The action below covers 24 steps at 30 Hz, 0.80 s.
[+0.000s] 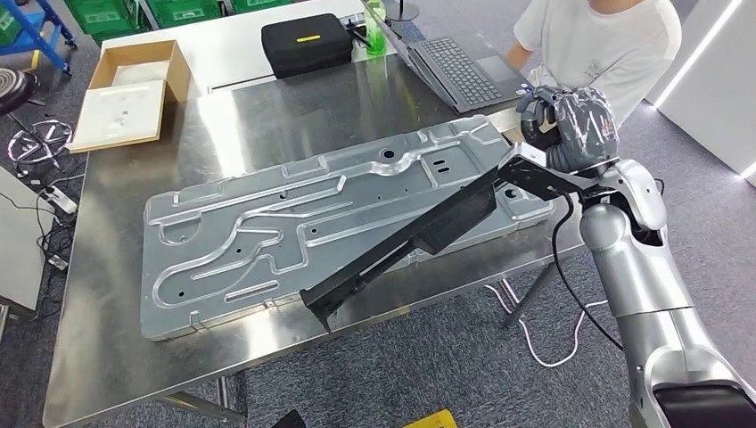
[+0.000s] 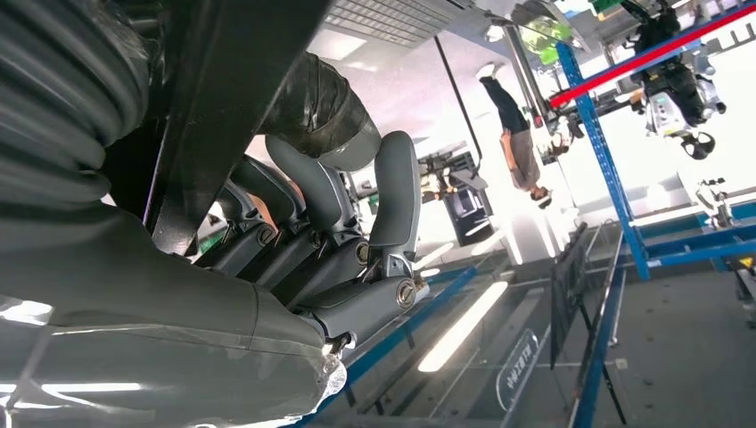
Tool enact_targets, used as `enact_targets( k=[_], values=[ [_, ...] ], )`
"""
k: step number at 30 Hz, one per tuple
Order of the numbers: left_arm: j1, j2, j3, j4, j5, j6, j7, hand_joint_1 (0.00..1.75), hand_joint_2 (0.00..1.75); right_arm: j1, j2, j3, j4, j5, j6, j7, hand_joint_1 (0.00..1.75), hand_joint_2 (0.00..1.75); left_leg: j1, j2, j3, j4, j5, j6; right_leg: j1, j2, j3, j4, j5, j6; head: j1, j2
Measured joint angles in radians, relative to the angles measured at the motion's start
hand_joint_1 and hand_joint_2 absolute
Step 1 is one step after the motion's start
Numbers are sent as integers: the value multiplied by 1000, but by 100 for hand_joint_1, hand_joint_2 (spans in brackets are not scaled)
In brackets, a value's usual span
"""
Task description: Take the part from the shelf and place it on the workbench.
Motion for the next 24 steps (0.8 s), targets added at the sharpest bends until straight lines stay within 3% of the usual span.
enact_targets(
  k=[2,6,8,10,11,12,13,14,16,18,21,22,24],
  values=[
    [-2,1,0,0,0,0,0,0,175,-2,1,1,0,0,0,0,175,175,-7,0,43,-93,27,11,0,1,0,-2,0,6,0,0],
    [-3,2,0,0,0,0,0,0,175,-2,2,4,-1,5,-1,0,175,175,-6,2,59,-134,38,23,-3,0,-1,-5,0,25,0,0],
    [-4,2,-1,0,0,0,0,0,175,-4,2,5,-1,7,-3,2,175,175,-1,4,68,-152,48,30,-3,-1,-30,60,-41,30,0,0],
    [-5,1,-1,0,0,0,0,0,175,-4,2,5,0,9,-7,6,175,175,-1,4,67,-152,49,33,-4,-1,-89,179,-97,35,1,0],
    [-4,1,-1,0,0,0,0,0,175,-2,2,5,1,11,-11,10,175,175,-1,4,67,-152,49,33,-5,-1,-111,223,-108,39,1,0],
    [-4,1,-1,0,0,-1,1,0,175,0,2,5,2,13,-16,14,175,175,-1,4,67,-150,48,33,-7,-2,-119,236,-102,42,1,0],
    [-4,1,-2,0,0,-1,1,0,175,1,2,5,3,14,-23,16,175,175,-1,3,66,-146,45,31,-9,-3,-109,213,-78,44,1,0],
    [-4,1,-2,0,0,-1,1,0,175,2,3,5,3,15,-31,17,175,175,0,3,66,-141,41,29,-12,-4,-81,158,-44,46,1,0],
    [-4,1,-3,0,0,-1,3,0,175,4,7,5,0,20,-57,18,175,175,-1,0,61,-125,30,19,-13,0,-21,43,-1,45,0,0],
    [-5,1,-3,0,1,-2,7,0,175,16,15,5,-14,43,-105,22,175,175,-2,-4,55,-115,26,8,-9,3,0,-1,1,36,0,0],
    [-5,1,-4,0,2,-2,12,0,175,39,29,5,-39,79,-163,35,175,175,1,-6,48,-107,18,-5,-8,-4,0,-8,5,17,0,0],
    [-5,0,-4,0,3,-1,13,0,175,42,32,5,-45,84,-168,38,175,175,2,-5,38,-84,2,-10,-9,-9,1,-10,6,11,0,0],
    [-6,0,-5,0,4,0,13,0,175,44,37,5,-55,86,-170,41,175,175,6,-2,-6,14,-53,-20,-10,-20,3,-13,6,3,-1,0]
  ],
)
